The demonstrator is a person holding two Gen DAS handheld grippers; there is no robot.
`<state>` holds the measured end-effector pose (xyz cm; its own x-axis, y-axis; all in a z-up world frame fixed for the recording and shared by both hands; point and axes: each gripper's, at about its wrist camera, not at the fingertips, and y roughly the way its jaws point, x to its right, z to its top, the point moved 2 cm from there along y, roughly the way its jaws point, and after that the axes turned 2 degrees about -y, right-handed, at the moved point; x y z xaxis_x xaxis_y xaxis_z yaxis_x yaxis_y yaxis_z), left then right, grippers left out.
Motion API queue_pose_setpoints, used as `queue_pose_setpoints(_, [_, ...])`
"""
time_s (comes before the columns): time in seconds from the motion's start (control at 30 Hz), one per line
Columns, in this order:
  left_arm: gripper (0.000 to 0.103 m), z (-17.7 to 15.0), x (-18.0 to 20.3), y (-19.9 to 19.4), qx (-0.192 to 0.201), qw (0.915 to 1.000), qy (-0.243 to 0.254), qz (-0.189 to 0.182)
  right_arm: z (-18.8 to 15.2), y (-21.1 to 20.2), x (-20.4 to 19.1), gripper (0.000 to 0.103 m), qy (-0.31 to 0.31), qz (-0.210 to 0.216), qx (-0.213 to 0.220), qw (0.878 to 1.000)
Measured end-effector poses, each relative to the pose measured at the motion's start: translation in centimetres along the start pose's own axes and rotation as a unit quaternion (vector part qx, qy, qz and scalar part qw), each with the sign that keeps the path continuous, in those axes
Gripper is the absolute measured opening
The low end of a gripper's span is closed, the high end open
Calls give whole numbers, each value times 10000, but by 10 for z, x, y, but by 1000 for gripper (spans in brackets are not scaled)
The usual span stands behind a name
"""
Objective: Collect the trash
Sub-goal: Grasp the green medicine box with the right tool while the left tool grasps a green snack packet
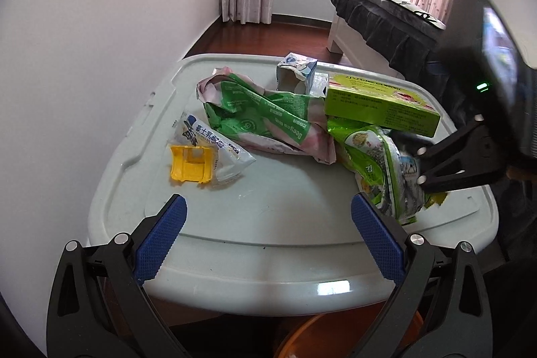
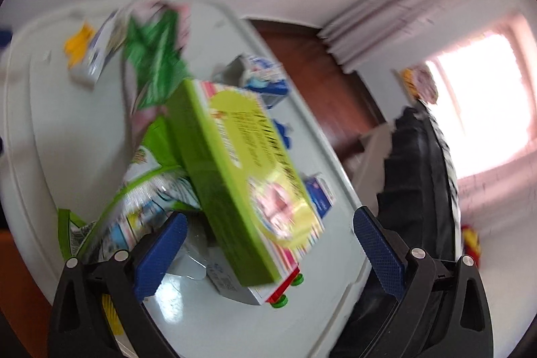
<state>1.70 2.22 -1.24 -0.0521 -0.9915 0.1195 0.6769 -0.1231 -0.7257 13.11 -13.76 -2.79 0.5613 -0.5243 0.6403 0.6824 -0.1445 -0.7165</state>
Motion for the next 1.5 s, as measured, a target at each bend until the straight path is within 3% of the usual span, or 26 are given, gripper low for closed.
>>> queue_pose_setpoints(0.13, [96,0,-2,-1,-31,9999,-75,-102,10,21,-14,94,-1023,-56,-343,9942])
queue_pose_setpoints(0.17, [96,0,-2,-2,-21,9999,-106,-135,11,30,-16,91,-1189,-77,-447,9919])
queue_pose_setpoints(0.23, [96,0,-3,-3,-3,9997,-143,-179,13,44,-19,68,-1359,-16,-621,9888])
queue_pose_setpoints(0.33, [96,1,-5,-5,26,9997,-160,-164,13,50,-18,64,-1442,-224,-640,9872])
queue_pose_setpoints(0.53, [96,0,-10,-2,-27,9995,-235,-191,15,22,1,36,-833,-328,-218,9957])
queue_pose_setpoints(0.73, [96,-5,-12,1,-114,9998,-151,-58,0,-28,49,31,618,-319,451,9966])
queue_pose_setpoints(0.87, [96,-10,1,8,-294,9994,190,12,-39,-67,79,31,2183,298,1003,9703])
queue_pose_setpoints(1.0, [96,-13,23,15,-443,9983,354,135,-103,-91,79,32,3720,1023,1303,9133])
queue_pose_setpoints(1.07, [96,-12,34,22,-566,9982,162,88,-128,-96,67,32,4104,1094,1300,8959])
queue_pose_setpoints(1.2, [96,-5,53,34,-633,9979,-116,62,-160,-96,46,32,4594,1177,1237,8717])
queue_pose_setpoints(1.33, [96,3,64,46,-617,9973,-226,326,-187,-93,32,32,5082,1260,1190,8436])
queue_pose_setpoints(1.5, [96,4,60,64,-811,9933,-634,532,-205,-83,16,32,5221,1349,1075,8353])
